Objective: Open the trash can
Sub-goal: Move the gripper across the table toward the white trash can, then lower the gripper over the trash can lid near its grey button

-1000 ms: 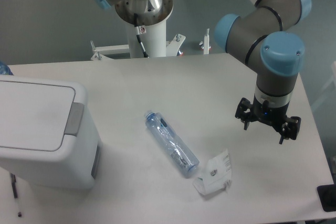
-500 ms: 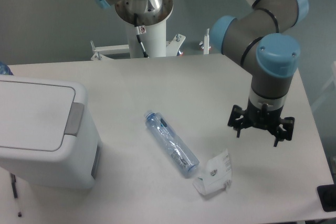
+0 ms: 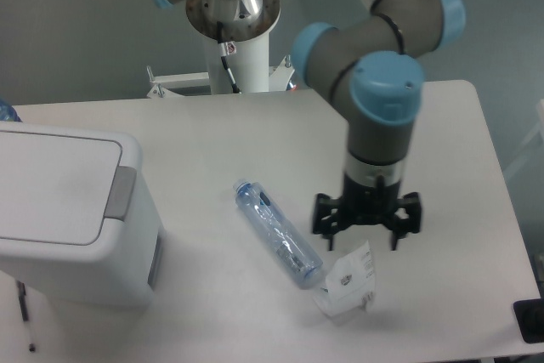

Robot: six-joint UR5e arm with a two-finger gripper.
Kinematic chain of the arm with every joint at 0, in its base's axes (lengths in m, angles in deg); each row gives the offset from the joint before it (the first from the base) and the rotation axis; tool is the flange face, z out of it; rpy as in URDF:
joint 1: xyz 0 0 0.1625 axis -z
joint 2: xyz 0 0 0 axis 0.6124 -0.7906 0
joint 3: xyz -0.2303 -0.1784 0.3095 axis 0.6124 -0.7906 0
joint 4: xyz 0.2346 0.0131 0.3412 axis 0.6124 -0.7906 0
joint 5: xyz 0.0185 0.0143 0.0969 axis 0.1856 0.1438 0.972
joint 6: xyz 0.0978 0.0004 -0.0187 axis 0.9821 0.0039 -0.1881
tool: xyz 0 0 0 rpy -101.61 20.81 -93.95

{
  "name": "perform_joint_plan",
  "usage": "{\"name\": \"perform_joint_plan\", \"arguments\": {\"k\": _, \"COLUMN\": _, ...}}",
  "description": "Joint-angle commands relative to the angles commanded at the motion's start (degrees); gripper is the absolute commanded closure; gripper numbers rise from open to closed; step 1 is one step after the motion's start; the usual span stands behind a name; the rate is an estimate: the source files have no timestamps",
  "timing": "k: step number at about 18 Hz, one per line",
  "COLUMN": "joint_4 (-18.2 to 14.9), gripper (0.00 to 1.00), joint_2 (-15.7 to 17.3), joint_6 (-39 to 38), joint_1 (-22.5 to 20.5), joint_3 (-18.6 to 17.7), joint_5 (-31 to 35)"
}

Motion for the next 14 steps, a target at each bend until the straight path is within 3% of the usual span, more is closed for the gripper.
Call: {"name": "perform_joint_plan", "arguments": {"k": 14, "joint_4": 0.1, "gripper": 0.0, "joint_2": 8.3, "joint_6": -8.2, "joint_1": 9.7, "joint_3": -0.7, "joint_5": -7.6}}
